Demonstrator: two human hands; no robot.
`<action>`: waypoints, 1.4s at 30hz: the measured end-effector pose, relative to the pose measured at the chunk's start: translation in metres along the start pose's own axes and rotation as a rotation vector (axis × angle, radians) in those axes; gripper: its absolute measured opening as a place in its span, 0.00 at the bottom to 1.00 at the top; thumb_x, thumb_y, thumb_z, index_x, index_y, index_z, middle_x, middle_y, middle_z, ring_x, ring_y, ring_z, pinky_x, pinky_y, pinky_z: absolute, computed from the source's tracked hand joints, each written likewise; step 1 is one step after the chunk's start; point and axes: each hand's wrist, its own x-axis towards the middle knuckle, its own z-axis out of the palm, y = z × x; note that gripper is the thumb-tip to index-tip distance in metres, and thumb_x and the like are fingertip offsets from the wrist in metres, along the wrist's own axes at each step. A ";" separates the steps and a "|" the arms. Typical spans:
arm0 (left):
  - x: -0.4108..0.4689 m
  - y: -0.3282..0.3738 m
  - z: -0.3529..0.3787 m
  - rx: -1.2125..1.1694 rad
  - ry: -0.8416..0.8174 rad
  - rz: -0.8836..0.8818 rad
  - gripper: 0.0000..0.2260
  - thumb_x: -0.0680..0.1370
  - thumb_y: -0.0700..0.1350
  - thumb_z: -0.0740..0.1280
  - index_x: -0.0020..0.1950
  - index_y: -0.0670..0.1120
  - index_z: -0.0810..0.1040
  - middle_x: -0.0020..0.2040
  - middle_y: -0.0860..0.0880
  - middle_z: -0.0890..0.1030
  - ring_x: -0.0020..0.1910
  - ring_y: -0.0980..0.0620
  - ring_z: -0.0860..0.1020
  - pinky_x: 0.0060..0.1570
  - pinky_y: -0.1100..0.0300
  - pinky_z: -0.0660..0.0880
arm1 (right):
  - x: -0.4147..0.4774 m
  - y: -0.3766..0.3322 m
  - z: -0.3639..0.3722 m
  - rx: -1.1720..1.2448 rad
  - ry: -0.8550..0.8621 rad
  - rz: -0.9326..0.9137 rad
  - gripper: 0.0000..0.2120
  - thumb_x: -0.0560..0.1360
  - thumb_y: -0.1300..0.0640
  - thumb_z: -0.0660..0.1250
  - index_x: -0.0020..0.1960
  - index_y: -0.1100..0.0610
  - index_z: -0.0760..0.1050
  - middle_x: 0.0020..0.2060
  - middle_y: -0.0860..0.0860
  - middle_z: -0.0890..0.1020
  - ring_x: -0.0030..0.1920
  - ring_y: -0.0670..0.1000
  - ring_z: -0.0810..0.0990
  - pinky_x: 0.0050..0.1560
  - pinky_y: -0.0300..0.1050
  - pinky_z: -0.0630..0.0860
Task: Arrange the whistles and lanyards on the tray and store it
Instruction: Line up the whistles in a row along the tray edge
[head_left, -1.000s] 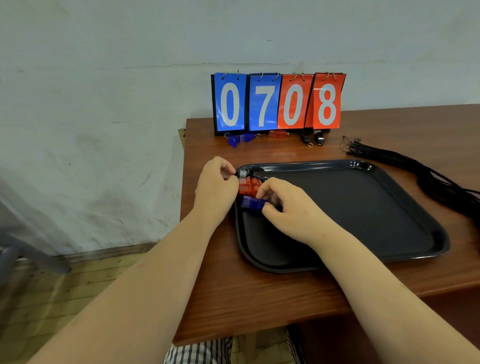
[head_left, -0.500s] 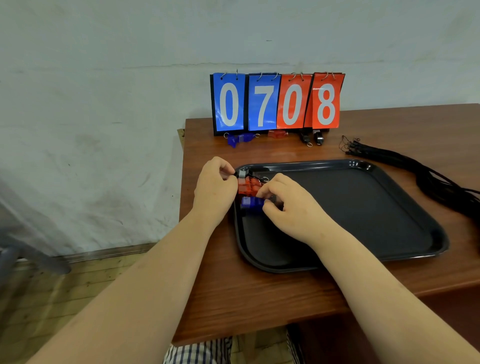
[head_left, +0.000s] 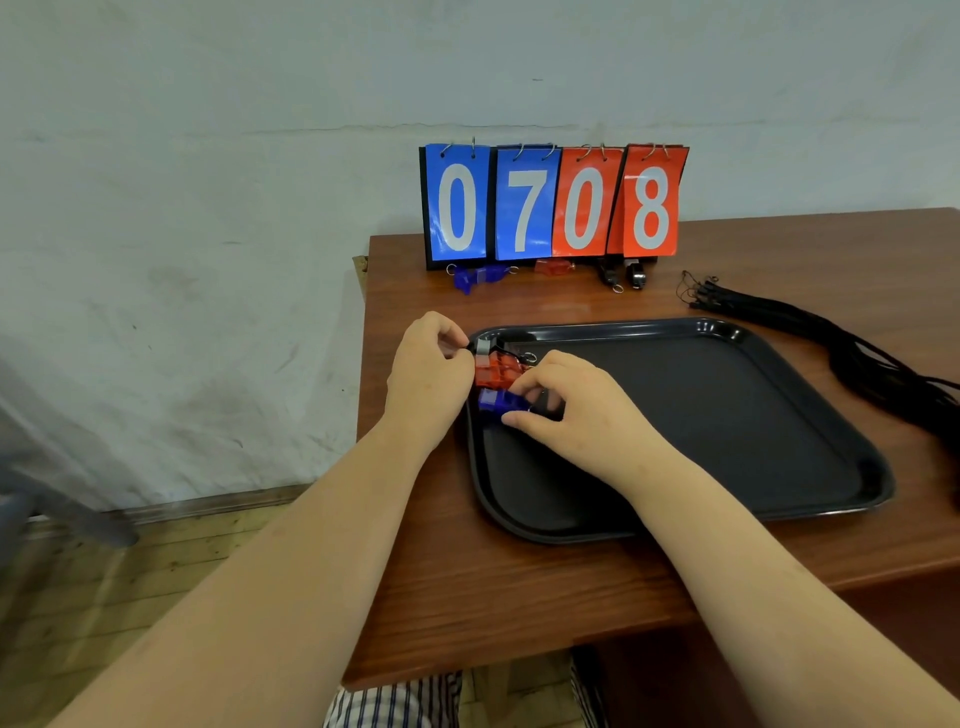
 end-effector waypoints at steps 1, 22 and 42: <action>0.000 0.000 0.000 0.000 0.001 0.001 0.08 0.77 0.39 0.65 0.49 0.51 0.74 0.51 0.54 0.77 0.48 0.59 0.75 0.42 0.63 0.72 | 0.001 0.000 -0.001 0.000 0.003 0.006 0.14 0.73 0.47 0.73 0.57 0.48 0.79 0.45 0.41 0.75 0.41 0.42 0.73 0.44 0.36 0.73; -0.001 0.002 -0.001 0.000 -0.009 -0.009 0.08 0.77 0.38 0.65 0.49 0.52 0.73 0.52 0.53 0.77 0.51 0.56 0.76 0.44 0.62 0.74 | 0.006 0.005 0.005 0.005 0.097 -0.036 0.12 0.72 0.51 0.75 0.54 0.50 0.79 0.42 0.40 0.74 0.38 0.41 0.72 0.45 0.37 0.74; -0.003 0.007 -0.003 -0.037 -0.025 -0.026 0.09 0.77 0.36 0.67 0.51 0.50 0.74 0.54 0.51 0.77 0.46 0.59 0.75 0.38 0.69 0.70 | 0.005 0.004 0.001 0.110 0.329 0.013 0.06 0.78 0.50 0.66 0.52 0.51 0.78 0.44 0.44 0.77 0.41 0.44 0.76 0.41 0.33 0.72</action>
